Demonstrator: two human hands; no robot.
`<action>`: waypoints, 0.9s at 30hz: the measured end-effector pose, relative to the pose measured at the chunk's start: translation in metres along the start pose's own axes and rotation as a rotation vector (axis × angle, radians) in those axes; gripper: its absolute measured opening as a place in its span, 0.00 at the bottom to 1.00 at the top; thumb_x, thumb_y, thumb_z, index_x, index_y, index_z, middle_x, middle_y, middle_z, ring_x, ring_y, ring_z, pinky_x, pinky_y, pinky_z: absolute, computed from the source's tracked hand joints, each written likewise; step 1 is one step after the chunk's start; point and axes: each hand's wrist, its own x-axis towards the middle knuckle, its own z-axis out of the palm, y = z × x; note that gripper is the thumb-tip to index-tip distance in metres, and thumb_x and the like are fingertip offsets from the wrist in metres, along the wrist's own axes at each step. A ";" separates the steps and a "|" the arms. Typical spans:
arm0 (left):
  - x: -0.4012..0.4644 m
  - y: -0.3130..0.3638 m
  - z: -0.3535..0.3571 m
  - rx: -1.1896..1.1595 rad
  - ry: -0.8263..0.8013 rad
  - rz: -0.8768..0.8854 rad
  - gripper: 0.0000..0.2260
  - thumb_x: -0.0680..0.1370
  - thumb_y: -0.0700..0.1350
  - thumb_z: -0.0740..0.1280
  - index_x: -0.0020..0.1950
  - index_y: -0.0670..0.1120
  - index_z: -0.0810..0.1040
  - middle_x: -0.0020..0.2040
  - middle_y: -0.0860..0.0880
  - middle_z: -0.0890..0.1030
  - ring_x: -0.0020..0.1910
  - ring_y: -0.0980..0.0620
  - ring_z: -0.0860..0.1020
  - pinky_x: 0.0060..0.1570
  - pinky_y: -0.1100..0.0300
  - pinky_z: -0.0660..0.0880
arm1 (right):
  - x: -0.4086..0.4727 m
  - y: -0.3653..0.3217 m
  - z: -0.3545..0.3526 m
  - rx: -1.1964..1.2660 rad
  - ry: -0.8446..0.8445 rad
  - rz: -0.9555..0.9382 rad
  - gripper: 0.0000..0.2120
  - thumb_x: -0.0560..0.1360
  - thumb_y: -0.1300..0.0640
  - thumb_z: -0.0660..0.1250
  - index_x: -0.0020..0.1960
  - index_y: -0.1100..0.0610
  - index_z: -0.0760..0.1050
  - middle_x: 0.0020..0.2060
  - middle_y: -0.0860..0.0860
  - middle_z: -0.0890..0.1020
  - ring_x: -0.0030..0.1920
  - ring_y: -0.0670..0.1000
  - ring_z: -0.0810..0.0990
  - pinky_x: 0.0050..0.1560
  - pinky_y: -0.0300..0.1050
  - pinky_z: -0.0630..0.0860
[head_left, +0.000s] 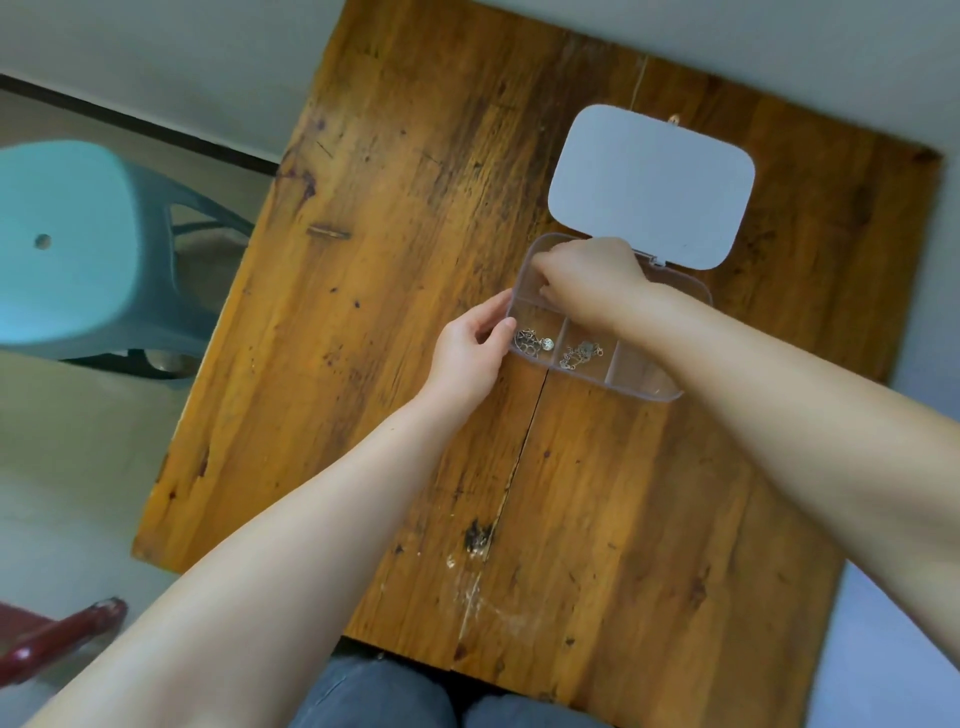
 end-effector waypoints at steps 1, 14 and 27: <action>0.000 0.002 0.000 0.012 -0.009 -0.007 0.16 0.80 0.42 0.61 0.67 0.50 0.72 0.64 0.51 0.77 0.63 0.54 0.75 0.65 0.47 0.72 | -0.004 0.002 -0.002 0.089 0.026 0.029 0.08 0.78 0.58 0.59 0.53 0.57 0.75 0.49 0.56 0.81 0.49 0.60 0.79 0.38 0.49 0.69; -0.010 0.083 -0.032 0.295 -0.356 0.299 0.11 0.80 0.47 0.61 0.46 0.46 0.82 0.39 0.54 0.81 0.36 0.66 0.74 0.37 0.73 0.68 | -0.088 -0.022 -0.053 1.974 0.208 0.246 0.08 0.79 0.63 0.61 0.48 0.60 0.78 0.35 0.51 0.81 0.33 0.45 0.78 0.30 0.34 0.74; 0.046 0.053 -0.164 0.614 -0.507 0.104 0.16 0.77 0.53 0.64 0.32 0.48 0.72 0.31 0.51 0.71 0.30 0.54 0.70 0.37 0.58 0.75 | -0.089 -0.223 0.030 1.851 -0.017 0.850 0.02 0.76 0.62 0.66 0.49 0.58 0.75 0.40 0.54 0.86 0.34 0.45 0.82 0.30 0.34 0.75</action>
